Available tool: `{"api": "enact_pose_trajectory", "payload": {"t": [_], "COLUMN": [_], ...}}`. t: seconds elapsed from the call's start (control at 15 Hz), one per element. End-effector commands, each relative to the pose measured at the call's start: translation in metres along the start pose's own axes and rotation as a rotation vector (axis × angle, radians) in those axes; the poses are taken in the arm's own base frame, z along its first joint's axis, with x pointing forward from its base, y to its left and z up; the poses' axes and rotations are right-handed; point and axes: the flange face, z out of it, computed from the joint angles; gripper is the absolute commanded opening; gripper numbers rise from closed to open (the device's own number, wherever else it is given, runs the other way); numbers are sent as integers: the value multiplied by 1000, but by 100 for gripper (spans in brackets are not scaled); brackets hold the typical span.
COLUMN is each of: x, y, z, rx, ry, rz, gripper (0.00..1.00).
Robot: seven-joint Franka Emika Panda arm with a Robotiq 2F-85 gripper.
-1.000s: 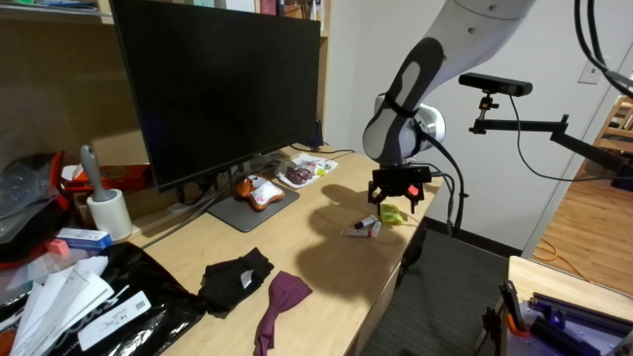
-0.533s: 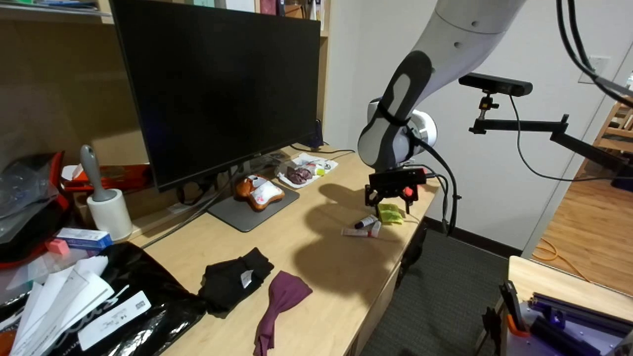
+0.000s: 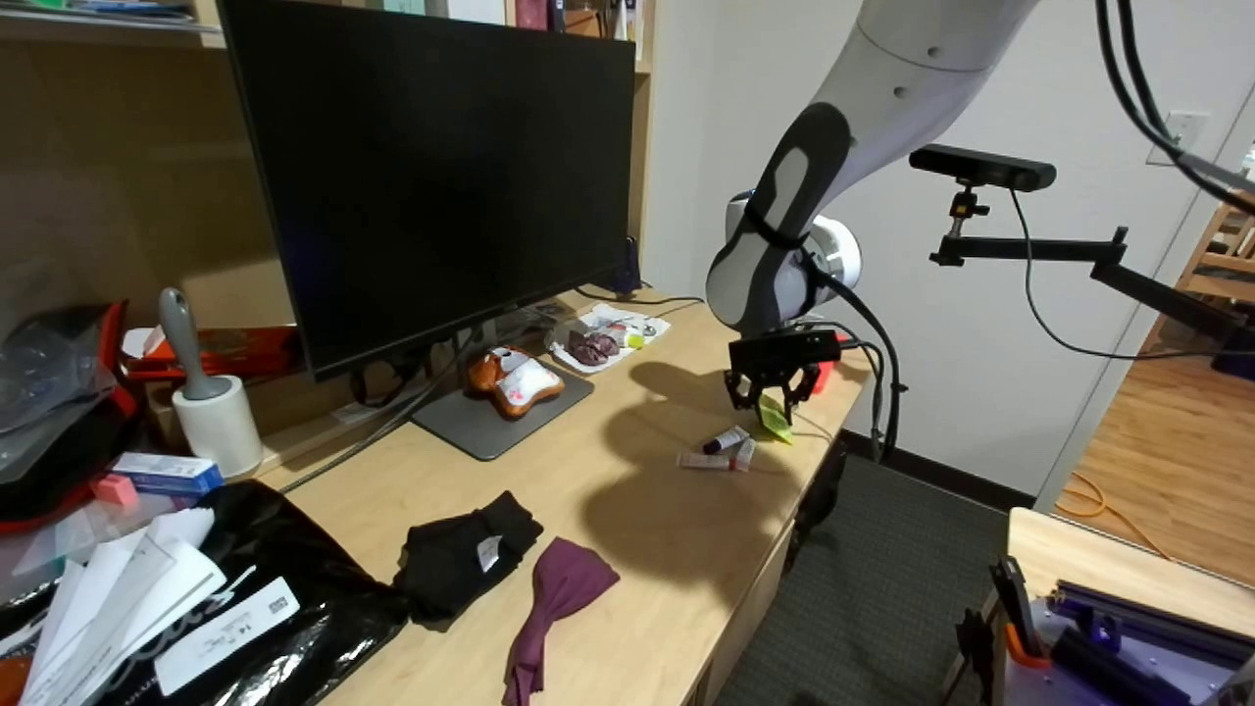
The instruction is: Move the maroon cloth to the left then move the yellow object to the left
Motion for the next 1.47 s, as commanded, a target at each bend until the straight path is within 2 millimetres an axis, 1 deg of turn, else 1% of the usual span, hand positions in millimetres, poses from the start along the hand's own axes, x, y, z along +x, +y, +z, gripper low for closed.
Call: {"api": "enact_pose_trajectory", "payload": {"t": [0.0, 0.13, 0.33, 0.47, 0.67, 0.8, 1.0, 1.27, 1.4], "x": [8, 9, 6, -2, -20, -30, -39, -53, -67], "y": [4, 6, 4, -1, -15, -24, -34, -37, -36], "z": [5, 2, -5, -11, -21, -31, -46, -67, -72], "rx": [-17, -18, -7, 9, 13, 18, 33, 67, 84], "ry": [2, 0, -20, -37, -54, -56, -62, -49, -45], "rz": [-21, -8, 16, 20, 2, -8, 8, 13, -10], "gripper": [9, 7, 10, 10, 10, 10, 10, 10, 10]}}
